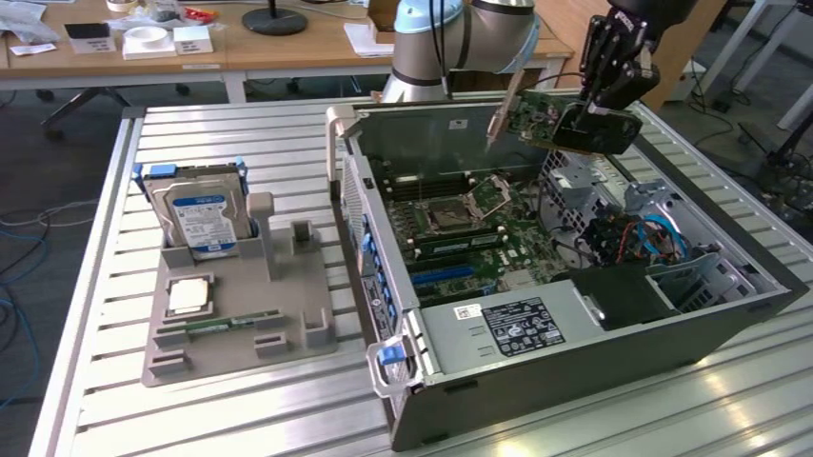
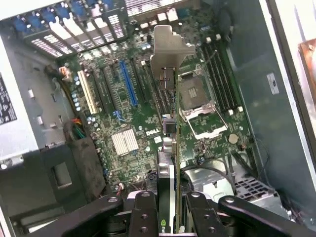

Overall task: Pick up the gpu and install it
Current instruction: 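Insert the gpu into the slot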

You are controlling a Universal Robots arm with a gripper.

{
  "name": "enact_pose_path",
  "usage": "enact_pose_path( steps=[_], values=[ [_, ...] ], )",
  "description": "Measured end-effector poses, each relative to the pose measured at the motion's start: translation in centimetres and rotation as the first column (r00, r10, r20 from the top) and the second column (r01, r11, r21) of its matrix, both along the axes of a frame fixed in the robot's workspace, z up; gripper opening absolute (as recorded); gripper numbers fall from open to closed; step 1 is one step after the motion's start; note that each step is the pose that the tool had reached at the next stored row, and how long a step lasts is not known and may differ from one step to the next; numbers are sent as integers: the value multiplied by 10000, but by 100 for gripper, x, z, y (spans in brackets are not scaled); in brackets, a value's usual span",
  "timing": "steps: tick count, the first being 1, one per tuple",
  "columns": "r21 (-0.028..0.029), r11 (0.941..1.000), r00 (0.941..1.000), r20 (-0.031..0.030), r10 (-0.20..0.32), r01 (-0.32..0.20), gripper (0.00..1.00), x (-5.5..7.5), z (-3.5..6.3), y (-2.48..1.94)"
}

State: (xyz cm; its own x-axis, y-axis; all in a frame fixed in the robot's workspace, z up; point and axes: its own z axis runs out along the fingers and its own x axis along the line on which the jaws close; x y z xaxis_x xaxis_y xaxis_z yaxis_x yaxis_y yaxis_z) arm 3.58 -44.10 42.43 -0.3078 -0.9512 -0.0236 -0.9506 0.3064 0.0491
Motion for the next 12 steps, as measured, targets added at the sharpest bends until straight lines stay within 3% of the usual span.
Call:
enact_pose_path(
  steps=[6, 12],
  values=[
    [0, 9963, 9963, 0, 859, -859, 27, 0, -3, 1],
    [1, 9854, 9854, 1, 1705, -1705, 27, 0, -6, 1]
  ],
)
